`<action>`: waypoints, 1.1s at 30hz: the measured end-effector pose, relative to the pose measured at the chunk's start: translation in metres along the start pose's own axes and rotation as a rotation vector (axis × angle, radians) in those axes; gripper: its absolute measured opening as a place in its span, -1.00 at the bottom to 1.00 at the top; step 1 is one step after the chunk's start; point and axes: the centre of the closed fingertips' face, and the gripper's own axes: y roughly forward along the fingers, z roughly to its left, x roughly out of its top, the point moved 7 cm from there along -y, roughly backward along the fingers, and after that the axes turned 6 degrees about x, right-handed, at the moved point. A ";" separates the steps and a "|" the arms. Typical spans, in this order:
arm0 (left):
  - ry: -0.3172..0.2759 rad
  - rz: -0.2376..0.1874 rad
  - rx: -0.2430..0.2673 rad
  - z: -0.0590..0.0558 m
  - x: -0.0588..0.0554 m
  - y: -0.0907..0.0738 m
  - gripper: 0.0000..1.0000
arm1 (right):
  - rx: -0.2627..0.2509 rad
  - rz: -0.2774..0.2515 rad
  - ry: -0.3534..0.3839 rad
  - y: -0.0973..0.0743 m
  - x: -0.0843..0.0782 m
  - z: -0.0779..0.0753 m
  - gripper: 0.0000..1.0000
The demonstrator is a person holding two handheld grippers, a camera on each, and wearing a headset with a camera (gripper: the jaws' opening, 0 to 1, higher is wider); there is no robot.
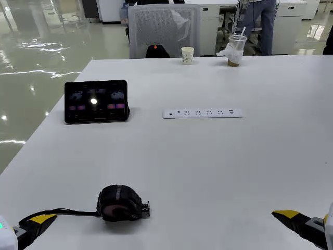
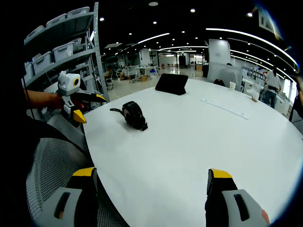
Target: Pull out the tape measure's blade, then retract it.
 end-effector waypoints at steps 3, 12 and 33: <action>0.005 0.005 -0.006 0.001 0.000 0.001 0.98 | 0.006 0.006 -0.002 0.002 0.000 -0.001 0.92; 0.021 0.019 -0.014 0.005 0.001 0.004 0.98 | 0.025 0.022 -0.014 0.008 0.001 -0.006 0.92; 0.083 0.059 -0.046 0.018 0.009 0.021 0.98 | 0.087 0.060 -0.073 0.030 0.011 -0.022 0.84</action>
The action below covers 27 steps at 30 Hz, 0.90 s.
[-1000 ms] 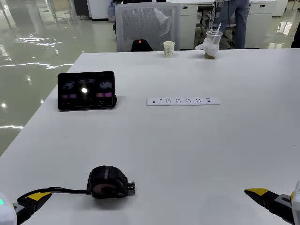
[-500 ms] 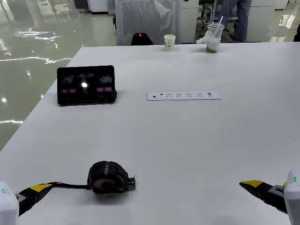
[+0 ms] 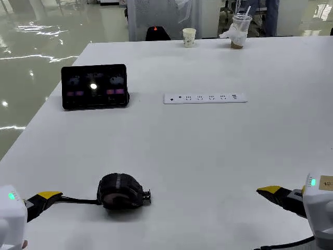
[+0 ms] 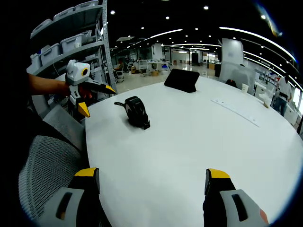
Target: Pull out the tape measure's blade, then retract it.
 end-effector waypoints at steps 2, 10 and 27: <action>0.004 0.005 -0.005 0.001 0.000 0.003 0.98 | 0.011 0.006 -0.010 0.003 0.001 -0.002 0.82; 0.039 0.026 -0.028 0.005 0.005 0.013 0.98 | 0.049 0.024 -0.065 0.016 0.007 -0.010 0.75; 0.111 0.046 -0.077 0.019 0.019 0.035 0.90 | 0.134 0.055 -0.174 0.047 0.022 -0.027 0.57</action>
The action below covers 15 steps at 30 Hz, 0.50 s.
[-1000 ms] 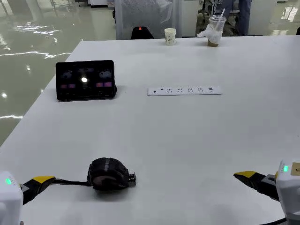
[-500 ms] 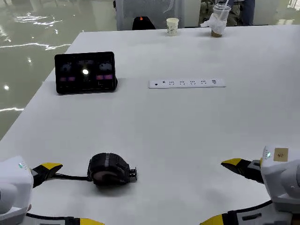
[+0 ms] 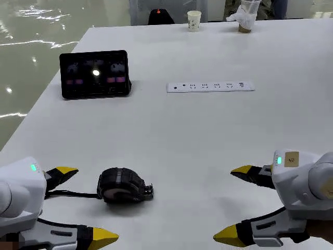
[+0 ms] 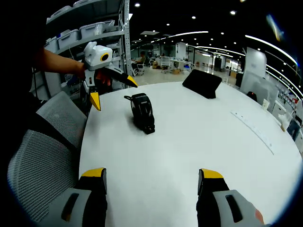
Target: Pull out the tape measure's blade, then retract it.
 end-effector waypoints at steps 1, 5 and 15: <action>0.006 0.003 -0.006 0.001 0.001 0.001 0.89 | 0.005 0.004 -0.009 0.002 0.001 -0.001 0.56; 0.027 0.012 -0.022 0.004 0.003 0.006 0.81 | 0.029 0.008 -0.038 0.012 0.006 -0.006 0.48; 0.082 0.028 -0.063 0.008 0.010 0.017 0.60 | 0.062 0.024 -0.105 0.029 0.016 -0.016 0.30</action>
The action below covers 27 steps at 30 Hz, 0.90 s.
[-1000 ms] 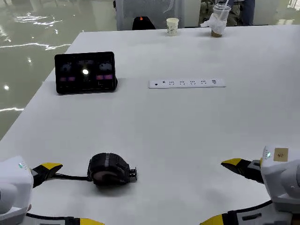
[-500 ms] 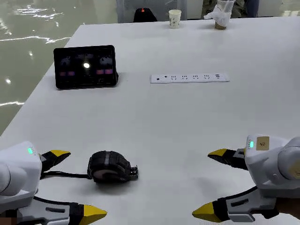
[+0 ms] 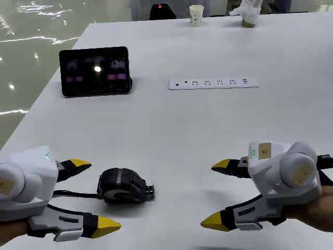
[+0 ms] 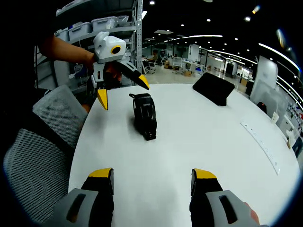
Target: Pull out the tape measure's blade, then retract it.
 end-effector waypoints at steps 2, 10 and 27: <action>0.010 0.003 -0.012 0.000 0.001 0.002 0.55 | 0.005 0.003 -0.014 0.003 0.002 -0.002 0.25; 0.073 0.029 -0.051 0.005 0.003 0.010 0.32 | 0.032 -0.001 -0.043 0.017 0.011 -0.009 0.12; 0.199 0.087 -0.108 0.015 0.002 0.026 -0.03 | 0.103 0.019 -0.119 0.055 0.029 -0.019 -0.16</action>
